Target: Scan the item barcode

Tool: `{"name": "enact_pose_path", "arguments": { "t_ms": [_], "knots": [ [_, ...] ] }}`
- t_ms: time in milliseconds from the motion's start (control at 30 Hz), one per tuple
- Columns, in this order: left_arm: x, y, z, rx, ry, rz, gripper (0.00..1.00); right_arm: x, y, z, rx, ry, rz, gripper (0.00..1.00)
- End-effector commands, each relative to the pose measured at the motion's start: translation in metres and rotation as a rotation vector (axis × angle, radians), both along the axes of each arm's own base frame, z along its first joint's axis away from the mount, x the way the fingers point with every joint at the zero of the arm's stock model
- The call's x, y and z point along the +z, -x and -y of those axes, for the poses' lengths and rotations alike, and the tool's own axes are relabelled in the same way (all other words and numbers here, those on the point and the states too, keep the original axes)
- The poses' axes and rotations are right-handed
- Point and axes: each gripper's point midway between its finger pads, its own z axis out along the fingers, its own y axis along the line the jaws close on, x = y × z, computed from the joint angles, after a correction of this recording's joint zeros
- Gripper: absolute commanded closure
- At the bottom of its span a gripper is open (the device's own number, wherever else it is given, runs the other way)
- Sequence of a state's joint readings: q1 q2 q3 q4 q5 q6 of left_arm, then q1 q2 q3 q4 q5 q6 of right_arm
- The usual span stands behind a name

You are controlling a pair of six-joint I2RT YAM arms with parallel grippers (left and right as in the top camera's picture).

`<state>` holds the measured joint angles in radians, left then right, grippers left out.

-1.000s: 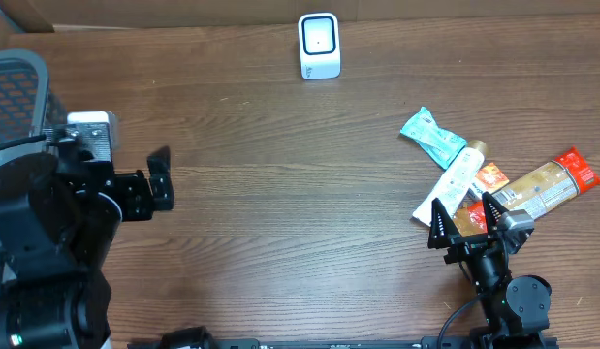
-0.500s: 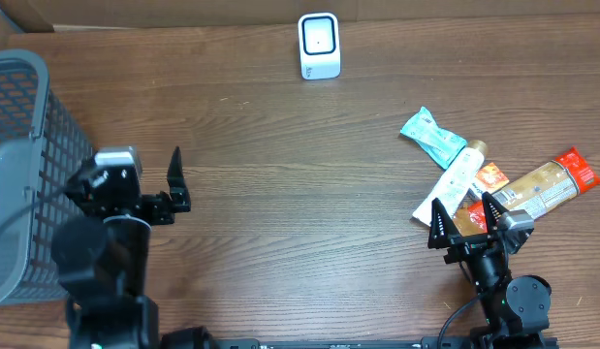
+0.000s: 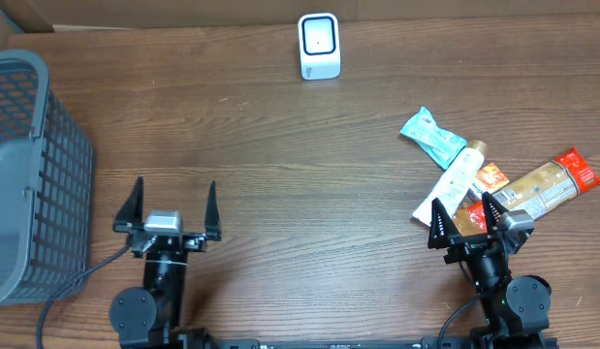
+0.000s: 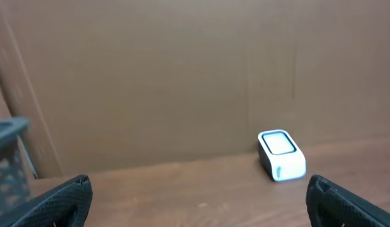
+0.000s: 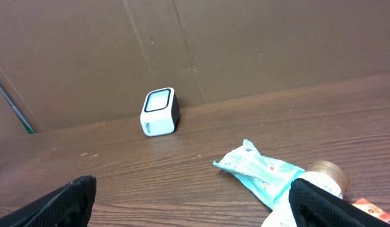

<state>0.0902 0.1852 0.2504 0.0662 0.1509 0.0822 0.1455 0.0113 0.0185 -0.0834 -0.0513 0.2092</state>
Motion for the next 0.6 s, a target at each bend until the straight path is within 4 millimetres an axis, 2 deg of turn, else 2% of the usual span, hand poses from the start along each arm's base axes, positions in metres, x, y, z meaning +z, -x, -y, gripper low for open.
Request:
{"name": "enact_pose_path", "arguments": {
  "t_ms": [0,167,567],
  "knots": [
    [-0.004,0.007,0.01,-0.044,-0.016,0.048,0.0,-0.002,0.0,0.0,-0.001,0.001,0.001,0.0],
    [-0.014,0.012,0.01,-0.045,-0.018,0.076,0.0,-0.003,0.0,0.0,-0.001,0.001,0.001,0.0],
    [-0.073,0.0,0.01,-0.046,-0.007,-0.037,0.0,-0.003,0.0,0.0,-0.001,0.001,0.001,0.0]
  ]
}}
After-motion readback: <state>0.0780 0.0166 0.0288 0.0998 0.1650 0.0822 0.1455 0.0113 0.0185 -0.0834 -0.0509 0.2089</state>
